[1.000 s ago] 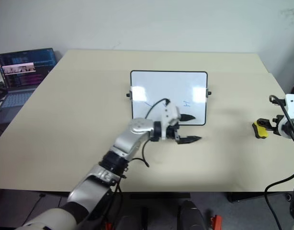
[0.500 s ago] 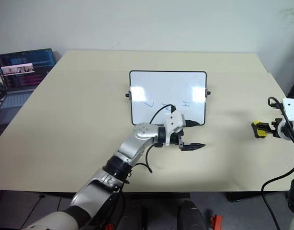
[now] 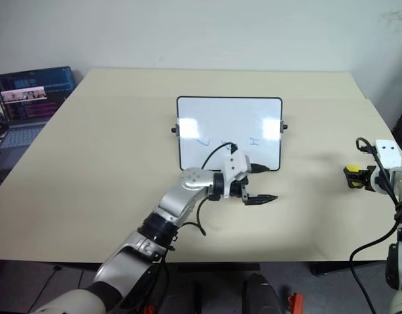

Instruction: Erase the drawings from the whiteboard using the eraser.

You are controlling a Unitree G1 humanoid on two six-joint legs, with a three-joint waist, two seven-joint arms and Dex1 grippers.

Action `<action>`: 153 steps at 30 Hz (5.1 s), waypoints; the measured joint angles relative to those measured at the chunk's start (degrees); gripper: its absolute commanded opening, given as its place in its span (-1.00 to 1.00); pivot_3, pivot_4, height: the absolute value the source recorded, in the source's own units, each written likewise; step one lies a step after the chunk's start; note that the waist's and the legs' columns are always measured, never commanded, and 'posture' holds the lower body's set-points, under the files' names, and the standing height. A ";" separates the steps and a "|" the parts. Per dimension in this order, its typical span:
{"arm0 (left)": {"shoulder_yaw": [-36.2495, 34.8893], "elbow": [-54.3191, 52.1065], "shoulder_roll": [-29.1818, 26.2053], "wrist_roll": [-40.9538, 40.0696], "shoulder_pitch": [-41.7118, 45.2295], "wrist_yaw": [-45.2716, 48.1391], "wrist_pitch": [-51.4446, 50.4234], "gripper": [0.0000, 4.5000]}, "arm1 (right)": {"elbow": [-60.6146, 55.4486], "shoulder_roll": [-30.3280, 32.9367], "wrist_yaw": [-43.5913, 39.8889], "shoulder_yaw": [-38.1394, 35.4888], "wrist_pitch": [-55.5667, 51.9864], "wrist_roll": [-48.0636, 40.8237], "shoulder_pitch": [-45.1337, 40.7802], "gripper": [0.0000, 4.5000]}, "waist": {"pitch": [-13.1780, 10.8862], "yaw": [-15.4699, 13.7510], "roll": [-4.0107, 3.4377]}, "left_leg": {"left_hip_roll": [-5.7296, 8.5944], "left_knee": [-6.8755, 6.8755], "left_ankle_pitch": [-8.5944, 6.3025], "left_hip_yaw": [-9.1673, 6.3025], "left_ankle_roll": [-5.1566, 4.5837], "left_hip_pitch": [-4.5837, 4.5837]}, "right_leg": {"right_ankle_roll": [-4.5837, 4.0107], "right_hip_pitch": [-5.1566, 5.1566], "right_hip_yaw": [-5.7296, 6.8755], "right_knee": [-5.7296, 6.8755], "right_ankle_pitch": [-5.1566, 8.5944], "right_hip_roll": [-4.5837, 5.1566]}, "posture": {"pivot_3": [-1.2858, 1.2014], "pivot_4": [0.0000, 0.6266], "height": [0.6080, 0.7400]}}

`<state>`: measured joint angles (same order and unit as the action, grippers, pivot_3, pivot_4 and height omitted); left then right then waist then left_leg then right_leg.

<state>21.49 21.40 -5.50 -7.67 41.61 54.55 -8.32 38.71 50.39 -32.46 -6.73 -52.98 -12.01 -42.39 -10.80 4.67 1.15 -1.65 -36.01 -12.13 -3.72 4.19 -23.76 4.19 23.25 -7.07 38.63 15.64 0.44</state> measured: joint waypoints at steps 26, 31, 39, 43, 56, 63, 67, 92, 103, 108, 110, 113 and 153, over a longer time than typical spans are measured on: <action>-10.69 -9.65 -17.66 -1.48 -4.50 1.04 -6.61 1.00 | -43.67 -4.33 0.36 5.74 -16.85 -3.88 -9.48 -0.53 | -0.02 0.79 -0.18 | -0.06 -0.02 0.00 -0.08 0.00 0.09 | -0.01 0.04 0.00 0.22 0.01 -0.07 | 0.03 -0.52 1.00; -17.33 -10.03 -21.03 -2.95 -10.47 -2.16 -7.18 1.00 | -48.36 -17.95 2.56 17.34 -15.87 -3.76 -15.69 -0.53 | -0.03 0.54 -0.18 | -0.08 -0.04 0.00 -0.21 0.00 -0.05 | -0.02 0.12 0.18 0.23 0.01 -0.06 | 0.03 -0.52 1.00; -25.45 -10.80 -24.50 -3.84 -16.18 -7.73 -6.29 1.00 | -37.52 -33.18 5.81 35.97 -1.12 6.75 -20.02 -0.53 | 0.00 -0.15 -0.09 | -0.03 -0.05 0.01 -0.40 0.02 -0.20 | -0.05 0.17 0.43 0.22 0.00 0.06 | 0.03 -0.52 1.00; -25.65 -13.38 -24.49 -4.40 -18.88 -8.36 -7.70 1.00 | -24.66 -37.41 6.53 42.15 10.03 14.30 -21.62 -0.53 | 0.01 -0.07 -0.06 | -0.04 -0.05 0.02 -0.52 0.03 -0.20 | -0.07 0.16 0.56 0.28 0.00 0.05 | 0.03 -0.52 1.00; -25.67 -17.26 -24.53 -4.99 -19.18 -10.30 -10.24 1.00 | -0.82 -41.19 8.37 41.24 25.13 25.56 -26.29 -0.53 | 0.02 0.48 -0.05 | -0.06 -0.05 0.02 -0.61 0.03 -0.08 | -0.15 0.07 0.61 0.38 -0.03 -0.01 | 0.03 -0.52 1.00; -25.67 -17.27 -24.57 -4.98 -19.03 -10.27 -10.37 1.00 | 2.18 -41.82 8.52 40.60 26.22 29.38 -27.66 -0.53 | 0.02 0.26 -0.05 | -0.05 -0.07 0.18 -0.70 -0.03 -0.04 | -0.17 -0.01 0.70 0.38 -0.05 -0.01 | 0.03 -0.52 1.00; -25.44 -17.26 -24.56 -4.97 -18.66 -10.28 -10.37 1.00 | -0.18 -42.62 5.08 41.92 26.07 31.87 -25.70 -0.53 | 0.07 0.36 0.00 | -0.06 -0.03 0.17 -0.74 -0.04 -0.02 | -0.18 -0.02 0.73 0.38 -0.05 -0.02 | 0.03 -0.52 1.00; -23.53 -15.63 -24.56 -4.84 -16.12 -9.95 -9.72 1.00 | 8.57 -47.80 11.27 35.25 27.16 35.99 -28.38 -0.53 | 0.15 0.48 0.07 | -0.07 0.29 0.47 -0.80 -0.17 0.74 | -0.10 -0.73 0.75 0.30 0.04 -0.08 | 0.03 -0.52 1.00; -23.44 -14.56 -24.66 -4.86 -16.40 -9.98 -8.94 1.00 | 12.69 -52.36 11.22 36.83 31.42 38.16 -29.59 -0.56 | 0.17 0.96 0.10 | -0.11 1.04 0.41 -0.75 -0.10 0.64 | -0.62 -0.20 0.75 0.33 0.10 -0.08 | 0.03 -0.52 1.00; -23.44 -14.56 -24.75 -4.86 -16.58 -9.99 -8.92 1.00 | 8.24 -52.17 3.36 41.17 31.15 40.11 -25.15 -0.56 | 0.18 1.11 0.11 | -0.11 1.01 0.45 -0.76 -0.07 0.78 | -0.38 -0.38 0.77 0.34 0.24 -0.08 | 0.03 -0.52 1.00; -23.44 -14.55 -24.86 -4.86 -16.61 -9.99 -8.88 1.00 | 6.88 -51.51 1.20 41.82 30.94 40.29 -23.84 -0.56 | 0.18 1.08 0.11 | -0.11 0.98 0.48 -0.81 -0.05 0.91 | -0.36 -0.57 0.83 0.32 0.26 -0.08 | 0.03 -0.52 1.00; -23.44 -14.55 -24.98 -4.86 -16.61 -10.00 -8.78 1.00 | 6.58 -51.44 0.89 41.75 30.40 40.35 -23.54 -0.56 | 0.18 1.02 0.11 | -0.11 0.95 0.53 -0.89 -0.03 0.92 | -0.35 -0.63 0.91 0.32 0.26 -0.08 | 0.03 -0.52 1.00; -22.33 -18.10 -37.14 -10.26 -7.22 4.11 -16.91 1.00 | -47.33 -1.93 -24.39 12.57 14.80 17.19 -1.97 -0.56 | -0.03 0.10 0.11 | -0.05 1.10 0.54 -1.32 0.31 -0.14 | -0.82 0.18 1.52 0.27 0.54 0.09 | 0.03 -0.52 1.00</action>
<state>-0.83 3.30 -42.64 -17.93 34.39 58.65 -25.23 -8.63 48.46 -56.85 5.84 -38.19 5.19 -44.36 -10.84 4.78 1.25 -1.70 -34.91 -11.59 -5.04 4.50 -23.90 3.38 23.43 -5.55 38.90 16.19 0.52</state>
